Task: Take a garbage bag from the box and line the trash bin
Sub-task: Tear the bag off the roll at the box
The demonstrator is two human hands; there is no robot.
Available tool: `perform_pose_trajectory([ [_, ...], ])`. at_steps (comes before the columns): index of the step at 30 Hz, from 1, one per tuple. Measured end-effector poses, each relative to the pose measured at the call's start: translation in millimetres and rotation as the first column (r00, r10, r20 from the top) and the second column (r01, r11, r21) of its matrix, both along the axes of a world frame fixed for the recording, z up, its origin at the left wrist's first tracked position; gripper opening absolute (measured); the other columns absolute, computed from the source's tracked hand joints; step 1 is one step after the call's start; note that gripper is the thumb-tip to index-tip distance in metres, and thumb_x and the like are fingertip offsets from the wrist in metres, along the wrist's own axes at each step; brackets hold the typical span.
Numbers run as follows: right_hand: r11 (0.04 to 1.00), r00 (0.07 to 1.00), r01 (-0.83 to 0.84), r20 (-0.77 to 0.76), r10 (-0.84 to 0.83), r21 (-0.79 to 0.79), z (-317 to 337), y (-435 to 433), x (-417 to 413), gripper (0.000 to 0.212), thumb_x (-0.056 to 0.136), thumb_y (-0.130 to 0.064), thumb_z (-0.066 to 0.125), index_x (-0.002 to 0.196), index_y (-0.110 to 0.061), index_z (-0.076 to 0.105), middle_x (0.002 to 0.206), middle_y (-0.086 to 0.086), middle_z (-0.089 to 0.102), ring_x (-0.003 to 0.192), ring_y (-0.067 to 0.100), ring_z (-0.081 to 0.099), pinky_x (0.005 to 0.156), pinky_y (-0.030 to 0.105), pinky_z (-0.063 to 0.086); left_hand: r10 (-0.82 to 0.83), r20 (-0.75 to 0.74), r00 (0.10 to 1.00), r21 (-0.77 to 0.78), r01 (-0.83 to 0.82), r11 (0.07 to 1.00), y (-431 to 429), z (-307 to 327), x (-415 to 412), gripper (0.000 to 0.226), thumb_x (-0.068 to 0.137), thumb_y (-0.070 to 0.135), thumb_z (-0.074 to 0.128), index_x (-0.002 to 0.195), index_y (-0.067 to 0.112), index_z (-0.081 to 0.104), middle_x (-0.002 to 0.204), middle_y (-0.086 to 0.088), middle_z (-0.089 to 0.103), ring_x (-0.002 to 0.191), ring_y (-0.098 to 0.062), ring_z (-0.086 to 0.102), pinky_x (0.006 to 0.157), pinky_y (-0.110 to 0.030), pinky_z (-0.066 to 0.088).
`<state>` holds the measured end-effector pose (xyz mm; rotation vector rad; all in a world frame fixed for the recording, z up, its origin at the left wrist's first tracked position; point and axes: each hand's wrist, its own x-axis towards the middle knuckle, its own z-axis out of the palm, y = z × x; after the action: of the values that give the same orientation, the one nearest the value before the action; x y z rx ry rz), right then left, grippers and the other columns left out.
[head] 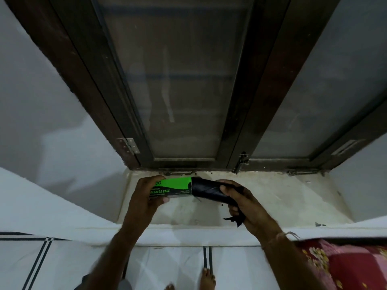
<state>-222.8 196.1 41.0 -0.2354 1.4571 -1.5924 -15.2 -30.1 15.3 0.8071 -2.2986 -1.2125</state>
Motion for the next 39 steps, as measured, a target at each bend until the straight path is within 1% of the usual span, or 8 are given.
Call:
perform_pose_trajectory([
  [2, 1.000, 0.987, -0.021, -0.158, 0.023, 0.012, 8.4, 2.4, 3.7, 0.026, 0.097, -0.020, 0.065, 0.122, -0.021, 0.072, 0.094, -0.001, 0.071, 0.060, 0.010, 0.047, 0.051, 0.019, 0.039, 0.000, -0.004, 1.000, 0.012, 0.000, 1.000, 1.2, 0.3, 2.2, 0.058, 0.075, 0.032, 0.076, 0.130, 0.019, 0.062, 0.126, -0.004, 0.058, 0.113, 0.010, 0.054, 0.090, -0.008, 0.046],
  [6, 0.997, 0.937, -0.048, -0.348, 0.026, -0.056, 23.4, 6.0, 9.9, 0.030, 0.095, -0.012, 0.067, 0.124, -0.017, 0.070, 0.120, 0.003, 0.072, 0.109, 0.011, 0.068, 0.084, 0.022, 0.056, 0.004, 0.008, 1.000, 0.012, -0.004, 1.000, 0.0, -0.6, 5.8, 0.058, 0.075, 0.029, 0.078, 0.130, 0.018, 0.062, 0.126, -0.004, 0.059, 0.114, 0.009, 0.054, 0.088, -0.006, 0.044],
  [13, 0.994, 0.909, -0.092, -0.412, 0.059, -0.060, 26.8, 5.8, 10.6, 0.031, 0.094, -0.007, 0.069, 0.124, -0.013, 0.069, 0.122, 0.005, 0.073, 0.118, 0.018, 0.066, 0.097, 0.028, 0.055, 0.031, 0.007, 1.000, 0.046, -0.031, 0.998, -1.7, 2.6, 11.0, 0.057, 0.073, 0.031, 0.079, 0.127, 0.024, 0.062, 0.123, -0.003, 0.062, 0.108, 0.013, 0.056, 0.084, -0.004, 0.045],
  [20, 1.000, 0.930, 0.010, -0.368, -0.020, -0.029, 29.6, 2.6, 18.1, 0.025, 0.091, -0.006, 0.071, 0.117, -0.010, 0.073, 0.114, 0.007, 0.076, 0.107, 0.012, 0.070, 0.082, 0.016, 0.054, 0.106, -0.064, 0.992, -0.014, -0.107, 0.994, 12.5, 6.0, 14.3, 0.053, 0.076, 0.001, 0.085, 0.124, 0.014, 0.066, 0.119, -0.004, 0.062, 0.105, 0.010, 0.058, 0.082, -0.003, 0.044],
  [28, 0.994, 0.951, 0.063, -0.307, -0.033, 0.091, 25.1, 1.8, 14.6, 0.017, 0.094, -0.012, 0.069, 0.109, -0.006, 0.075, 0.083, 0.006, 0.071, 0.051, -0.009, 0.059, 0.048, 0.007, 0.042, 0.085, -0.120, 0.989, -0.109, -0.098, 0.989, 20.7, 16.4, 17.1, 0.056, 0.079, 0.002, 0.084, 0.126, 0.024, 0.063, 0.125, 0.004, 0.056, 0.112, -0.004, 0.060, 0.087, -0.022, 0.056],
  [31, 0.998, 0.947, 0.044, -0.321, -0.029, 0.040, 28.5, 3.2, 17.4, 0.019, 0.093, -0.011, 0.070, 0.112, -0.008, 0.075, 0.092, 0.002, 0.075, 0.073, -0.006, 0.068, 0.060, 0.007, 0.048, 0.092, -0.073, 0.993, -0.135, -0.102, 0.986, 16.8, 19.1, 17.6, 0.055, 0.079, 0.004, 0.084, 0.127, 0.024, 0.064, 0.127, 0.002, 0.056, 0.110, -0.016, 0.062, 0.087, -0.032, 0.057],
  [34, 0.999, 0.926, -0.019, -0.376, 0.007, -0.030, 32.8, 4.7, 18.5, 0.026, 0.092, -0.008, 0.071, 0.118, -0.009, 0.073, 0.112, 0.007, 0.076, 0.106, 0.011, 0.070, 0.085, 0.020, 0.057, 0.075, -0.026, 0.997, -0.158, -0.078, 0.984, 16.9, 20.5, 18.7, 0.054, 0.080, 0.007, 0.084, 0.128, 0.021, 0.065, 0.128, -0.002, 0.057, 0.109, -0.020, 0.062, 0.086, -0.034, 0.058],
  [39, 0.989, 0.915, -0.130, -0.392, 0.091, -0.074, 26.2, 9.8, 10.8, 0.033, 0.094, -0.012, 0.070, 0.127, -0.014, 0.068, 0.125, 0.007, 0.071, 0.122, 0.024, 0.064, 0.103, 0.038, 0.053, 0.040, -0.015, 0.999, -0.042, -0.041, 0.998, 12.4, 20.3, 21.1, 0.058, 0.079, 0.008, 0.085, 0.131, 0.021, 0.065, 0.123, 0.002, 0.061, 0.109, -0.005, 0.062, 0.087, -0.007, 0.047],
])
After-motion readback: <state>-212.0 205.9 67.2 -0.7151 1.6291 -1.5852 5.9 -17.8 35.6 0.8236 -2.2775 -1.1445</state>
